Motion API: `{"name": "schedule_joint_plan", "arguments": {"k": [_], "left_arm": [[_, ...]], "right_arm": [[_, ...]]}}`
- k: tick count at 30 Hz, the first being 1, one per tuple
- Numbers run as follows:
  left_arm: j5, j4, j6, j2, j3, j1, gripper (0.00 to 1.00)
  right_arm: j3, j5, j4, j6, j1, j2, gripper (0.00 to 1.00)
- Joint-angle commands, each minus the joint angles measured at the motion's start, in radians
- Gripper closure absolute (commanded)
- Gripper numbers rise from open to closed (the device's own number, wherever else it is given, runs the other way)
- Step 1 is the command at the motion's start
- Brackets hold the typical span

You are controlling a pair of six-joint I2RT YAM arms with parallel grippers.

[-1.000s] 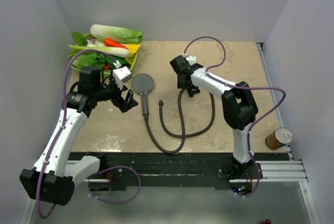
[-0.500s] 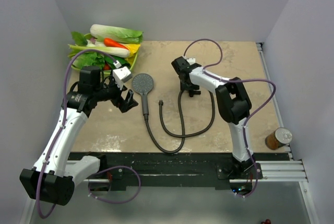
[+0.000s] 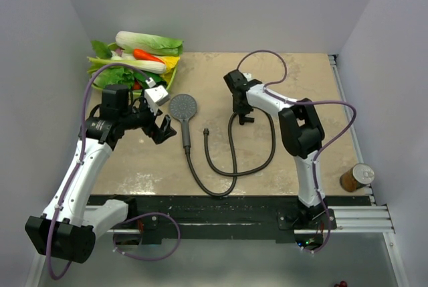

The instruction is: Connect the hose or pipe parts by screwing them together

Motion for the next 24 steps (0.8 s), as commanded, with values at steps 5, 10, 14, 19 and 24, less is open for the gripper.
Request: {"name": "schedule_joint_plan", "arguments": {"k": [5,10,14,19,24], "left_arm": [[0.048,0.065,0.014,0.01,0.005,-0.002,0.01],[0.158,0.099,0.024,0.031,-0.03,-0.002,0.01],[0.203,0.157,0.017,0.015,-0.087,-0.004,0.01],[0.197,0.264,0.03,-0.077,-0.19,-0.01,0.01],[0.229,0.436,0.039,-0.206,-0.302,-0.012,0.01]], "right_arm": [[-0.234,-0.53,0.295,0.133,-0.004,-0.32,1.0],[-0.541,-0.787,0.622,0.398,-0.002,-0.549,1.0],[-0.769,-0.875,1.155,0.734,-0.001,-0.643,1.0],[-0.921,-0.769,1.639,1.145,0.066,-0.628,1.0],[-0.857,-0.668,1.73,1.237,0.195,-0.586,1.0]]}}
